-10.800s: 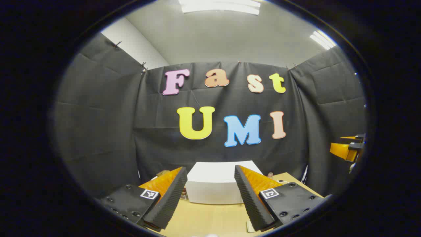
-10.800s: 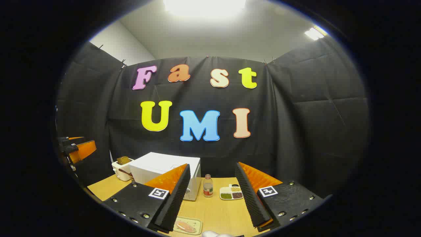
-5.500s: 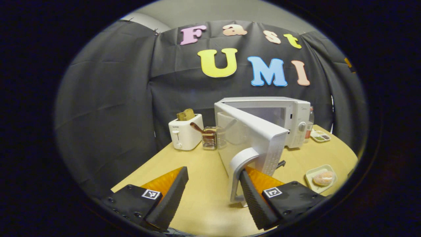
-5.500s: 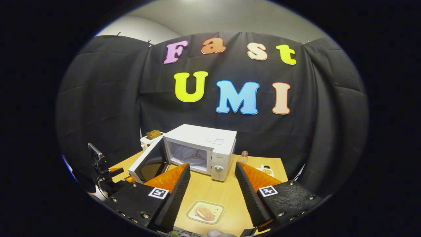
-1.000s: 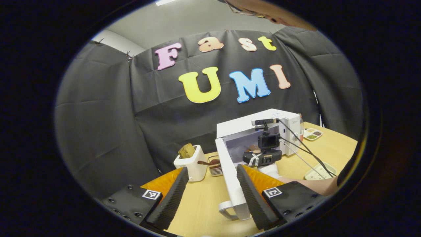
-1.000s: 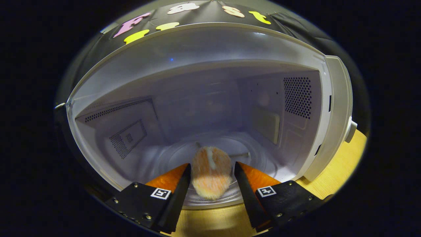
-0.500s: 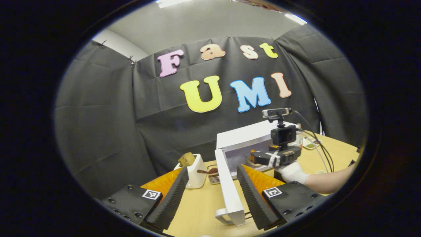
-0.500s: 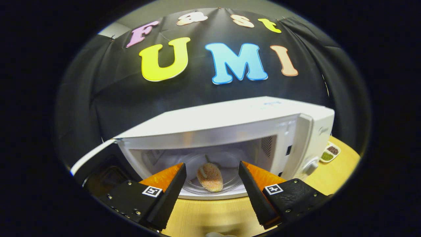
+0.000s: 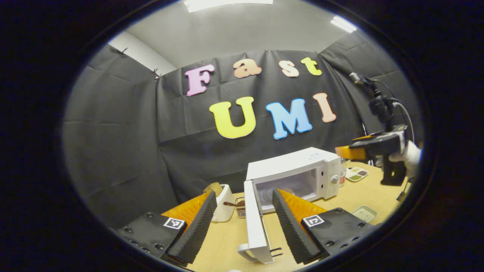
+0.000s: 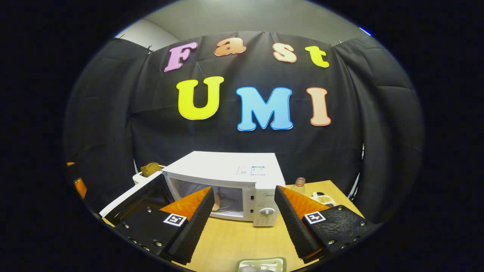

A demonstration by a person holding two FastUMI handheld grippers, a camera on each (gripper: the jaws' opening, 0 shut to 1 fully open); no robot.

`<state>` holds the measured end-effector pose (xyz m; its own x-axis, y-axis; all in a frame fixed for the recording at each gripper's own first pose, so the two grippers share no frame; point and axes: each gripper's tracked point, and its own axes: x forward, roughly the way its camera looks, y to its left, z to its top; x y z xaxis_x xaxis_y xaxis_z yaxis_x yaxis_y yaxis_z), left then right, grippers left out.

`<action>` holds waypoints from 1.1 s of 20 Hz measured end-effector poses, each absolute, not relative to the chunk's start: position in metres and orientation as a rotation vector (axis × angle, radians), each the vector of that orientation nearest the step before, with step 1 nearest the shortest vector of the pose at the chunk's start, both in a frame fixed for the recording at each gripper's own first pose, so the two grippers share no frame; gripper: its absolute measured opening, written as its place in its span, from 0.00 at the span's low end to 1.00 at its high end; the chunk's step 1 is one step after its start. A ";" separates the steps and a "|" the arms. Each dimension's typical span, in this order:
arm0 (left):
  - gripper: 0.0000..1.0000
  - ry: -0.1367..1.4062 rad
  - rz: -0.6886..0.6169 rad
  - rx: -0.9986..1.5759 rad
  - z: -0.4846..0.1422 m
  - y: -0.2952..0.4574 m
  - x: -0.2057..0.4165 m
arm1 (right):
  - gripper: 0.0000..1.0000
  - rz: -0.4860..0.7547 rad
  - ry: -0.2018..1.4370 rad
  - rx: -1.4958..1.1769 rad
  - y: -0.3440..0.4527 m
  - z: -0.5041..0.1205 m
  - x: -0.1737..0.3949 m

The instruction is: Open the microwave oven with the left hand, put the food in, and close the microwave oven.

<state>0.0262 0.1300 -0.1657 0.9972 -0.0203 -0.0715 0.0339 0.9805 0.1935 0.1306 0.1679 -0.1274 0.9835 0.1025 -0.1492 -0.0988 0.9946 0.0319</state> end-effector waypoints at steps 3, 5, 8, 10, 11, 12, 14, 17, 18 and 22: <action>1.00 0.082 -0.019 0.196 -0.172 0.136 0.026 | 0.98 0.073 0.153 0.010 0.133 -0.119 0.092; 1.00 0.087 -0.013 0.187 -0.173 0.138 0.025 | 0.97 0.066 0.154 0.026 0.119 -0.119 0.070; 1.00 0.076 -0.019 0.200 -0.167 0.135 0.027 | 0.98 0.030 0.174 0.052 0.099 -0.125 0.054; 1.00 0.077 -0.016 0.194 -0.170 0.137 0.026 | 0.98 0.017 0.197 0.061 0.091 -0.128 0.050; 1.00 0.086 -0.013 0.184 -0.176 0.141 0.024 | 0.98 0.012 0.201 0.061 0.087 -0.128 0.048; 1.00 0.094 0.000 0.176 -0.186 0.150 0.021 | 0.98 0.010 0.197 0.056 0.085 -0.123 0.047; 1.00 0.136 0.027 0.160 -0.213 0.171 0.016 | 0.98 0.014 0.196 0.025 0.084 -0.120 0.045; 0.95 0.209 0.105 0.199 -0.259 0.218 0.006 | 0.98 0.019 0.206 0.014 0.087 -0.116 0.042; 0.96 0.236 0.128 0.204 -0.276 0.231 0.003 | 0.98 0.019 0.211 0.022 0.089 -0.115 0.042; 1.00 0.322 0.139 0.255 -0.331 0.246 -0.002 | 0.98 0.008 0.225 0.023 0.084 -0.112 0.042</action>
